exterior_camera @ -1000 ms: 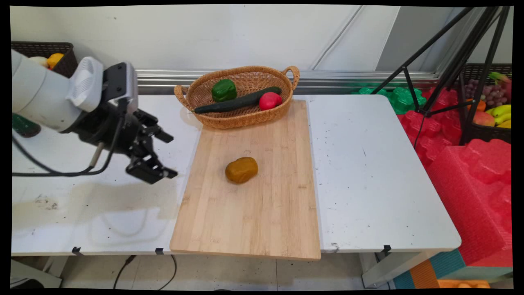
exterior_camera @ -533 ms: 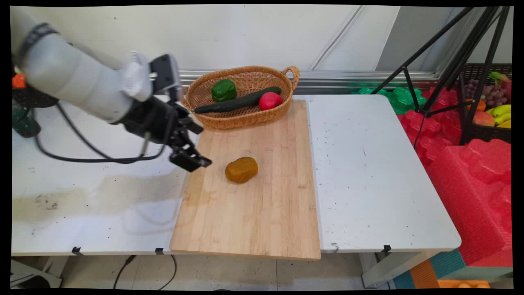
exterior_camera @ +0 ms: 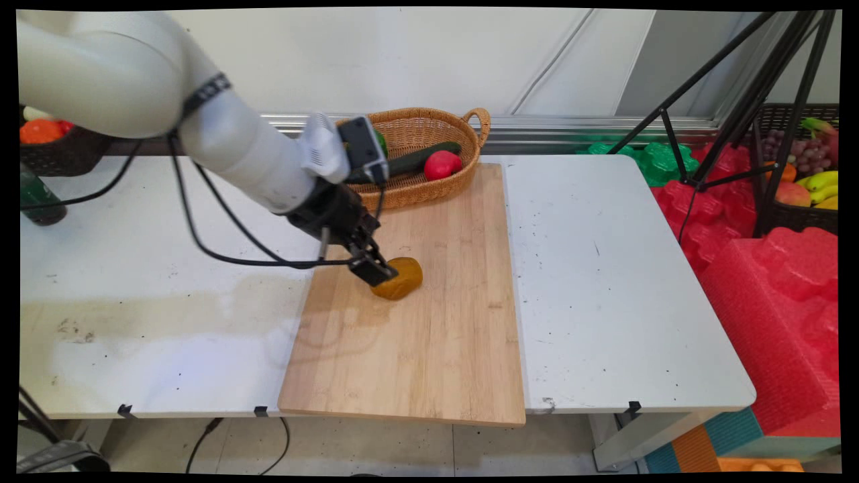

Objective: Pick up the potato from the cutting board

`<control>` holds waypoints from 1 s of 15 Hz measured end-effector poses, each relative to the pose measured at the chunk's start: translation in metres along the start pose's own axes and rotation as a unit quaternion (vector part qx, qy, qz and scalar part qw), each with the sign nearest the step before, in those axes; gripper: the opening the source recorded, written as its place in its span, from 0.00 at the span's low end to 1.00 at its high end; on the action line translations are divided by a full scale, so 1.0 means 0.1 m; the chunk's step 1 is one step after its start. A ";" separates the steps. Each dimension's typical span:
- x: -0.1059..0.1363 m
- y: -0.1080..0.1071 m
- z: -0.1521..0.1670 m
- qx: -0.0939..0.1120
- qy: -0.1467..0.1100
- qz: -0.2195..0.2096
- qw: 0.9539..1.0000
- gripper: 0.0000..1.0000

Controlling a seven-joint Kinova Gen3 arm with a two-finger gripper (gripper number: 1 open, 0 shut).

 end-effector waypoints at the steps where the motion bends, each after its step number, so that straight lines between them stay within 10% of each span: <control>1: 0.05 0.00 0.11 0.000 -0.005 -0.003 1.000 1.00; 15: 0.18 0.01 1.04 -0.004 -0.069 -0.040 0.997 1.00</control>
